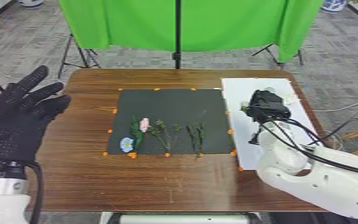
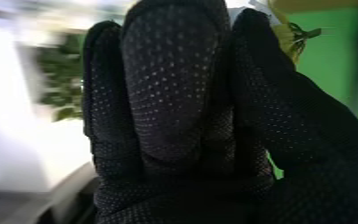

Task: Arrange flowers

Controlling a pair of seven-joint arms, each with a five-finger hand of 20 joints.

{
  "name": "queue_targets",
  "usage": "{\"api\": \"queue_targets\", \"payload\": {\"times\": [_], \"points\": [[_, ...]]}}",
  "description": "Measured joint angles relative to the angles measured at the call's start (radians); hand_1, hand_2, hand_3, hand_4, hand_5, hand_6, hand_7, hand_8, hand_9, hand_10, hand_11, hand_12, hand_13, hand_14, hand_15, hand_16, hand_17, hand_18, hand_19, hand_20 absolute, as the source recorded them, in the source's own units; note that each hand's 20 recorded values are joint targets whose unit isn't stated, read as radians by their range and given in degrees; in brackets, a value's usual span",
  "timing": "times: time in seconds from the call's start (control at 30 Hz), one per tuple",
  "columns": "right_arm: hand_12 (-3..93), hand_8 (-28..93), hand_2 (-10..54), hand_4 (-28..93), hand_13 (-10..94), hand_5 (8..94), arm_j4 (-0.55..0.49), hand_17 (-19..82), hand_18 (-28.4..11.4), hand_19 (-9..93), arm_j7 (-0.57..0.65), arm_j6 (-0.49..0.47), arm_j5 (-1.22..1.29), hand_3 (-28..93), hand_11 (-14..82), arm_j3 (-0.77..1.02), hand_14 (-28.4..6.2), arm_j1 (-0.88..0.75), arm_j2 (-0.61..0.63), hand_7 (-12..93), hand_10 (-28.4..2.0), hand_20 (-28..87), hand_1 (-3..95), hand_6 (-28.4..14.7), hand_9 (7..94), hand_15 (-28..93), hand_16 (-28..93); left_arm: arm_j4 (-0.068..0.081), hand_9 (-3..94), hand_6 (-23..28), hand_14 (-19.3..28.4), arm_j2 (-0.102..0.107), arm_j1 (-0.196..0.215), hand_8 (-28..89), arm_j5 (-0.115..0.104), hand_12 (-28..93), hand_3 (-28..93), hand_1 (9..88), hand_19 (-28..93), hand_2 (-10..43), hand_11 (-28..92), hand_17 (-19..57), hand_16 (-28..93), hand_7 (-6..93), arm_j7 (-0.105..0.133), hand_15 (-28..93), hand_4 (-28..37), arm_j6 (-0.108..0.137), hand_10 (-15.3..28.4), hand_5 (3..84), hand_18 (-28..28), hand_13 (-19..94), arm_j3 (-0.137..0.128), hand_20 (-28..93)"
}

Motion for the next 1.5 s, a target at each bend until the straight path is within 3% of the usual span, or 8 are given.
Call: {"api": "queue_targets", "payload": {"times": [0.13,0.23,0.4,0.73,1.5], "points": [[21.9,4,-9.5,-28,94,87.0,0.025,56,-13.7,93,-0.041,-0.011,0.013,70,13.8,-0.058,-2.7,0.090,-0.110,14,-7.1,-21,54.2,2.3,93.7,46,19,-0.010,33.5,8.1,28.4,-0.022,0.068,-10,-0.001,12,78,19.5,66,8.7,34,0.3,-14,16.3,0.007,68,-28.2,0.014,20.2,35.1,26.2,29,-0.063,50],[21.8,5,-9.5,-28,94,87.1,0.048,56,-13.9,93,-0.068,-0.027,0.021,70,13.9,-0.098,-2.7,0.150,-0.195,14,-7.1,-18,54.1,2.2,93.7,46,19,-0.016,33.6,8.0,28.4,-0.034,0.098,-10,0.000,12,78,18.7,66,8.9,35,0.3,-14,16.5,0.008,68,-28.2,0.029,19.9,35.0,26.3,29,-0.087,50],[22.1,5,-9.5,-28,94,87.1,0.096,55,-14.2,93,-0.105,-0.062,0.041,70,13.6,-0.176,-2.7,0.234,-0.323,14,-7.3,-16,53.9,2.2,93.7,46,19,-0.017,33.7,7.6,28.4,-0.039,0.102,-11,0.000,12,77,17.9,66,8.9,36,0.4,-14,17.4,0.008,69,-28.3,0.050,19.2,34.7,26.4,30,-0.077,50],[22.5,5,-9.5,-28,94,87.0,0.140,53,-14.7,93,-0.121,-0.109,0.064,70,12.9,-0.266,-3.0,0.298,-0.486,13,-7.4,-13,54.4,2.0,93.7,46,20,-0.011,33.5,7.2,27.5,-0.027,0.065,-11,0.000,10,77,17.8,68,9.0,40,1.0,-15,18.0,-0.006,71,-28.3,0.049,17.7,34.2,26.0,31,-0.050,47],[22.5,4,-9.5,-28,94,86.3,0.135,52,-15.0,93,-0.119,-0.199,0.057,69,12.3,-0.339,-3.0,0.288,-0.531,13,-7.1,-11,54.9,2.2,93.7,45,21,0.001,32.9,7.7,27.1,-0.014,0.016,-11,0.002,9,77,18.6,70,8.9,39,0.9,-15,16.5,-0.017,71,-28.3,0.022,17.9,34.2,25.6,30,-0.026,43]]}}
